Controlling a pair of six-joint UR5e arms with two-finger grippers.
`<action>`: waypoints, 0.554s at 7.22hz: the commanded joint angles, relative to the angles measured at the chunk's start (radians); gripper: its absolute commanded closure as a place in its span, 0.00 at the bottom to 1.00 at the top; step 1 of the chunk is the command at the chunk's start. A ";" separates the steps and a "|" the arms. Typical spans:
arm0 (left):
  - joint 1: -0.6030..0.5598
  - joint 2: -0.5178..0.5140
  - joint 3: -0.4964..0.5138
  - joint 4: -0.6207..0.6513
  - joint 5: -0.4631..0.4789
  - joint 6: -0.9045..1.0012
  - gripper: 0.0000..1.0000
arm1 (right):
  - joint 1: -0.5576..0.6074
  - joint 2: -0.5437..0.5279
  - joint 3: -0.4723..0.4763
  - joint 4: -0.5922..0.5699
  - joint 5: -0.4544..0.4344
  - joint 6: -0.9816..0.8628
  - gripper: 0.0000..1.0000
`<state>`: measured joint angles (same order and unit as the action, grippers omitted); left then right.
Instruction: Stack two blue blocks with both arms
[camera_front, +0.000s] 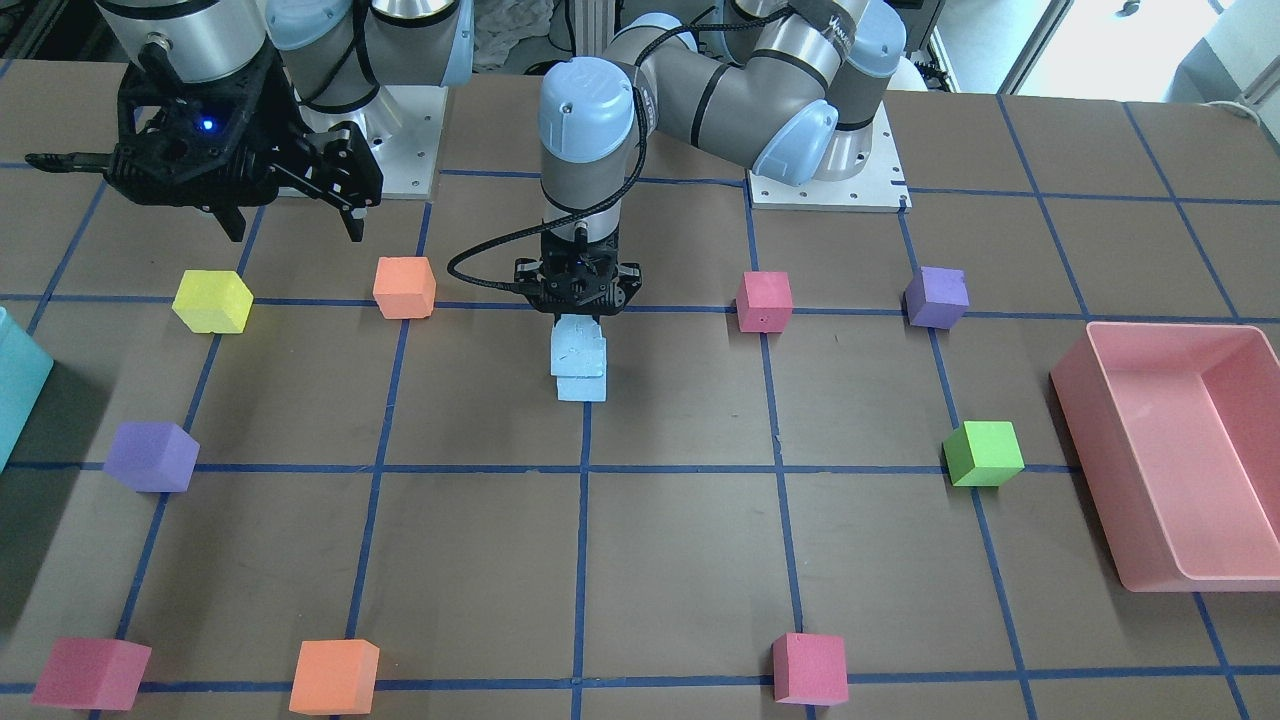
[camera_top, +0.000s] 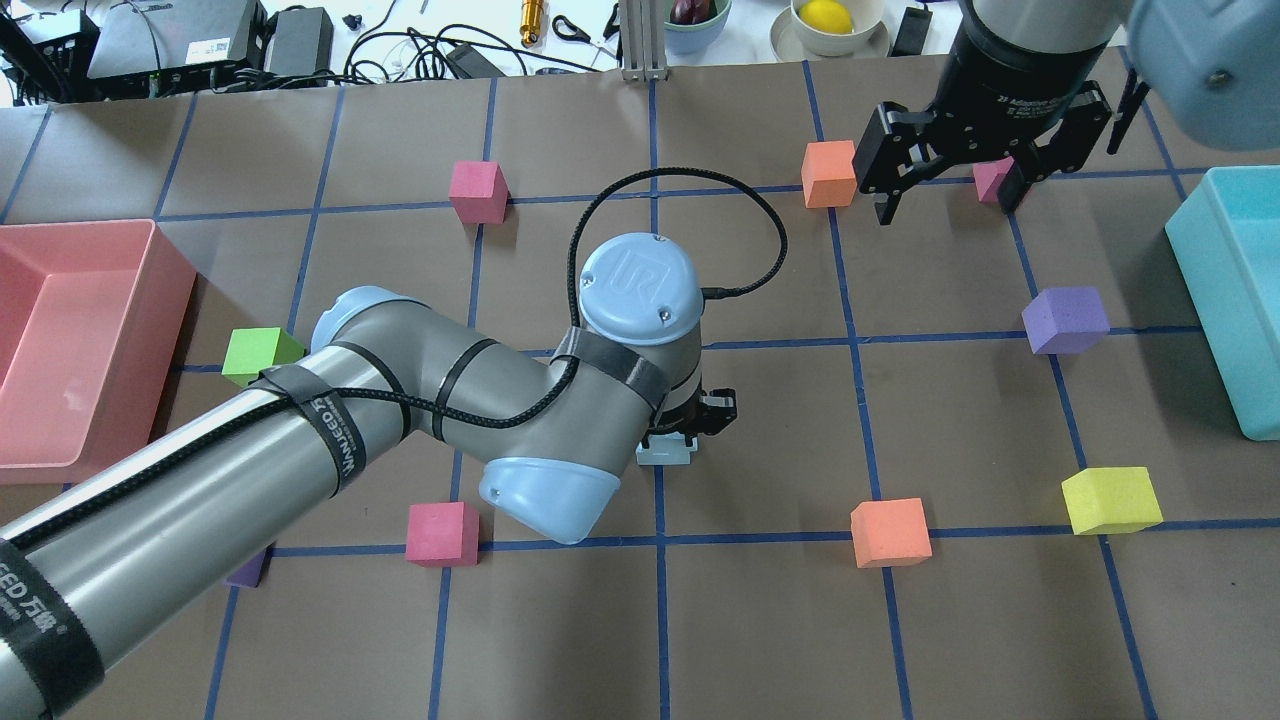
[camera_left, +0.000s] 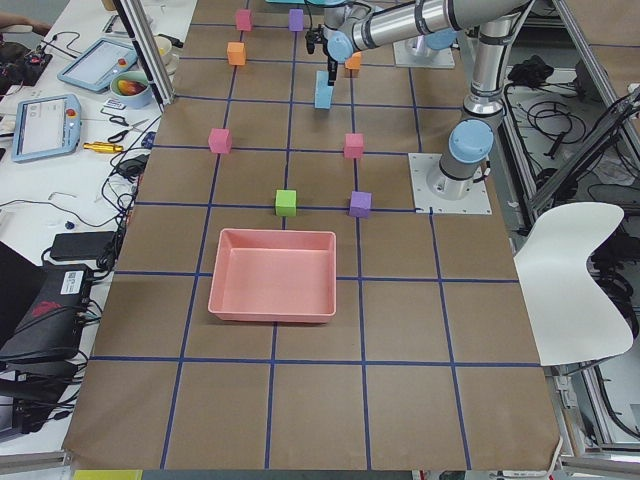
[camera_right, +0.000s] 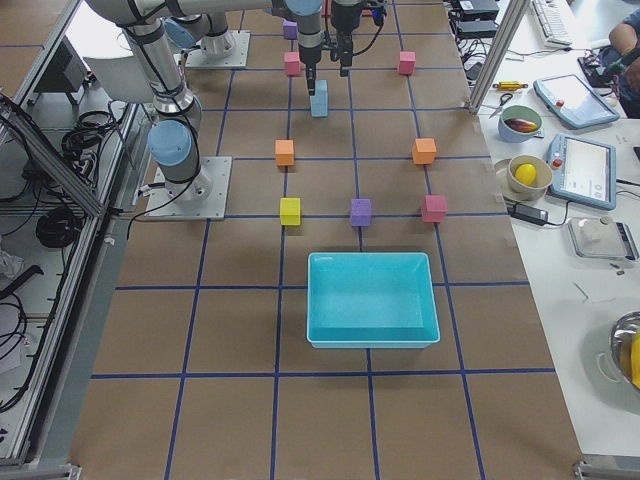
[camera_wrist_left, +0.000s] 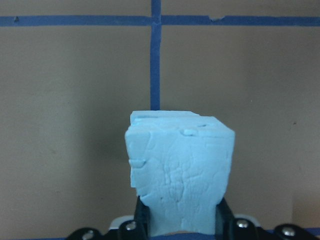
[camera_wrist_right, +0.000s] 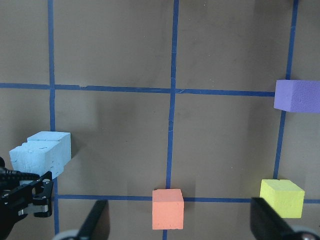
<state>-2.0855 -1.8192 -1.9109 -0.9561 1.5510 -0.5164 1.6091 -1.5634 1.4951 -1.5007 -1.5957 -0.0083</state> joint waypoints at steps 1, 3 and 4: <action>-0.001 -0.005 -0.004 0.008 0.006 0.003 0.38 | 0.000 0.000 0.004 -0.001 -0.001 -0.004 0.00; 0.019 0.042 0.015 -0.009 0.014 0.009 0.05 | 0.000 0.000 0.005 -0.001 -0.001 -0.005 0.00; 0.051 0.079 0.042 -0.104 0.055 0.024 0.06 | 0.000 0.000 0.005 -0.001 -0.001 -0.005 0.00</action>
<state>-2.0631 -1.7813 -1.8942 -0.9821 1.5712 -0.5053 1.6091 -1.5632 1.4999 -1.5017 -1.5969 -0.0131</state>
